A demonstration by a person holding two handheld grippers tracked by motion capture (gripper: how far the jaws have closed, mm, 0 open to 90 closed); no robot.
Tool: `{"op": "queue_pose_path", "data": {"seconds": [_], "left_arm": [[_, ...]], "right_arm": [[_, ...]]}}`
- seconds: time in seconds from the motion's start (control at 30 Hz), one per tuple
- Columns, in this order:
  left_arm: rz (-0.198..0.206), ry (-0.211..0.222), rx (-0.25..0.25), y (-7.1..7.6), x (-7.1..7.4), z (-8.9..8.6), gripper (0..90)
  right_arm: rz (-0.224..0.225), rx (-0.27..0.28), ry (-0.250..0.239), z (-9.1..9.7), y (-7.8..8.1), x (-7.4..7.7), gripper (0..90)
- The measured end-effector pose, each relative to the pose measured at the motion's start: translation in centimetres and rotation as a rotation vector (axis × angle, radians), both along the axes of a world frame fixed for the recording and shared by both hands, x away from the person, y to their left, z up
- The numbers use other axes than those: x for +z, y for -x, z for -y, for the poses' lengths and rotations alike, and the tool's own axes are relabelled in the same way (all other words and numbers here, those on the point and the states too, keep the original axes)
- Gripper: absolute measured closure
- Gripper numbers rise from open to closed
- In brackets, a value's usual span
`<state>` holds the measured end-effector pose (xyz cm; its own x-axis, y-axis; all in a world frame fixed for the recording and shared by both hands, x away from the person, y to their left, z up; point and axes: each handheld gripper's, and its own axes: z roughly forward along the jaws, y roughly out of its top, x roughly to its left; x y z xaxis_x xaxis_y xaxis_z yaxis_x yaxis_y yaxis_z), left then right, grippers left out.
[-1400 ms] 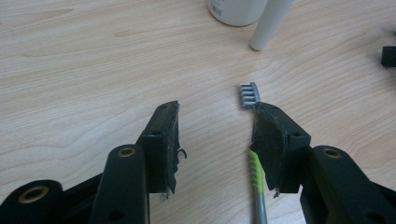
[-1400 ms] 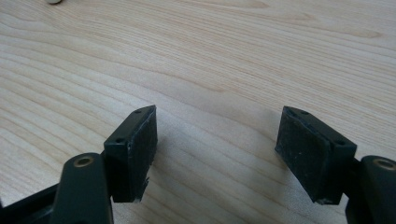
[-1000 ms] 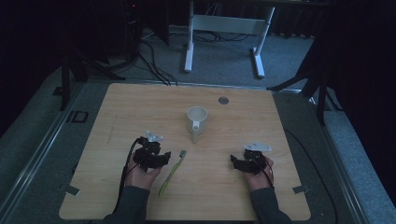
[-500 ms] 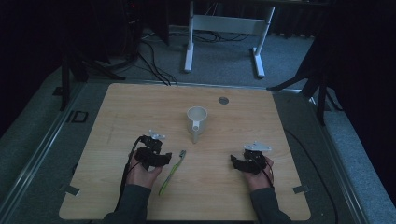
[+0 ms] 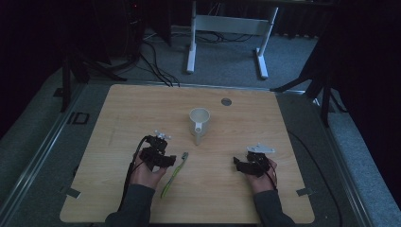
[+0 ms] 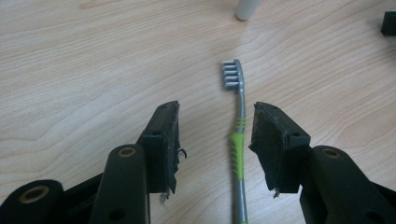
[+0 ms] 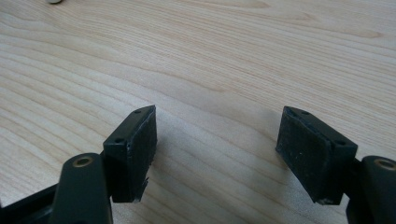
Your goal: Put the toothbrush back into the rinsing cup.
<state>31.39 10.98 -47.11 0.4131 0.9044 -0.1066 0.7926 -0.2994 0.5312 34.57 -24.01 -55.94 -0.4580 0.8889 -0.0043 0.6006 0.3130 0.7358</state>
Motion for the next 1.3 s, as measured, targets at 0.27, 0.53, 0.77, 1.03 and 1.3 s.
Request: {"op": "queue_pose_path", "data": {"seconds": [0.27,0.53,0.77,1.03,1.3], "left_arm": [[0.004,-0.009,-0.012,-0.2,0.6,0.3,51.5],[-0.014,-0.024,-0.028,-0.4,0.6,0.7,51.7],[-0.049,-0.033,-0.041,-0.8,0.4,1.0,51.7],[-0.075,-0.053,-0.048,-1.4,0.4,1.6,51.4],[-0.104,-0.082,-0.078,-1.8,0.2,2.7,52.5]], "right_arm": [[0.000,0.000,0.000,0.0,0.0,0.0,28.5],[0.000,0.000,0.000,0.0,0.0,0.0,28.5],[0.000,0.000,0.000,0.0,0.0,0.0,28.5],[-0.001,-0.001,0.000,0.0,0.0,0.0,28.5],[-0.002,-0.002,-0.001,0.0,0.0,0.0,28.5]]}}
